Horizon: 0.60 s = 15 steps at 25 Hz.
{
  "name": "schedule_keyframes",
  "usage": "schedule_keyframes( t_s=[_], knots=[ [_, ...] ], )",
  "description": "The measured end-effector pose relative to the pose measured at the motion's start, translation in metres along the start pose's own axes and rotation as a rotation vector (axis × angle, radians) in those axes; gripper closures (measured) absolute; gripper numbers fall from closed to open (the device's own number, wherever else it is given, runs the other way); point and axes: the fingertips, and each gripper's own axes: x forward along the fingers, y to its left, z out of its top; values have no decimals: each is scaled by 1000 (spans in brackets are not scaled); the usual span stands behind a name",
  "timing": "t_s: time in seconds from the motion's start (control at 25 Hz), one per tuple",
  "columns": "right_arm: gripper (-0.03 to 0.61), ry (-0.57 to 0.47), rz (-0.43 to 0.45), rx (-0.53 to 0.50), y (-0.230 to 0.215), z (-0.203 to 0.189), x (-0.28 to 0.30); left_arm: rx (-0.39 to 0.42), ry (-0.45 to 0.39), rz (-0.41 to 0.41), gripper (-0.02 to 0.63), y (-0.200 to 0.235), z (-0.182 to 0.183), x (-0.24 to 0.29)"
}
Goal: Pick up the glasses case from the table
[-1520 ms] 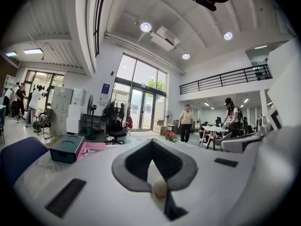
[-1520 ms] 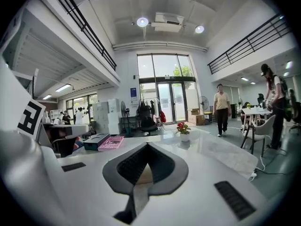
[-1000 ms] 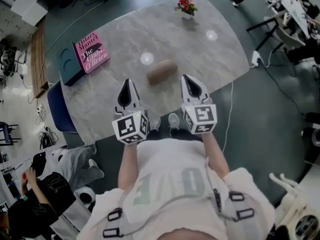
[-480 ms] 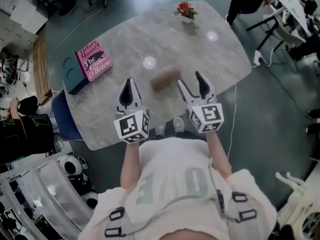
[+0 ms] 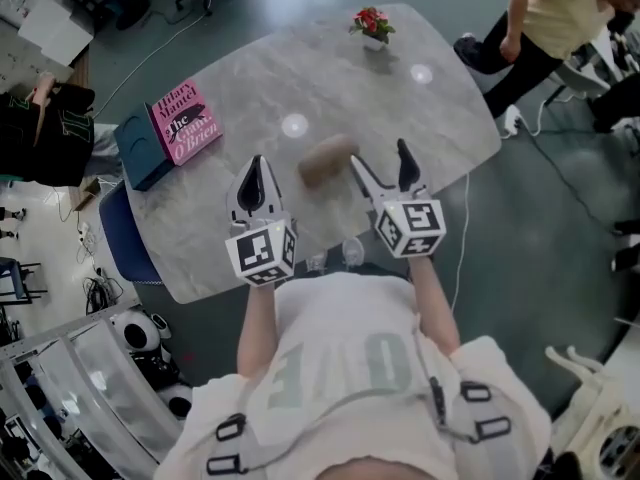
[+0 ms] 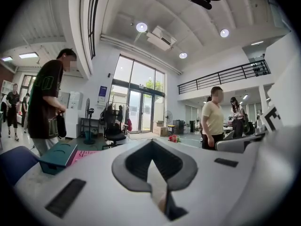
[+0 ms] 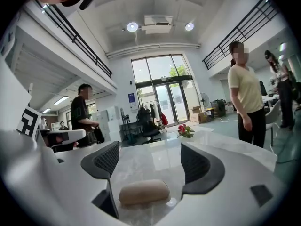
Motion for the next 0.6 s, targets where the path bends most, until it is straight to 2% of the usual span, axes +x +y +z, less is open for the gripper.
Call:
schedule_keyframes(
  t_s=[0.28,0.4,0.48,0.52,0.6],
  knots=[
    [202,67,111,-101,10,-2,8,-21,10,24,611,12,-4,-2],
    [201,47,107,-60,8,5,9,-33,24,10,611,13,-7,-3],
    [201,42,141,-33,12,7,11,-35,28,-7,611,11,-8,-3],
    [201,46,164,-56,15,7,13,-34,27,-10,611,11,-8,-4],
    [201,66,214,-163,24,7,15,-30,23,-8,611,11,-7,-4]
  ],
)
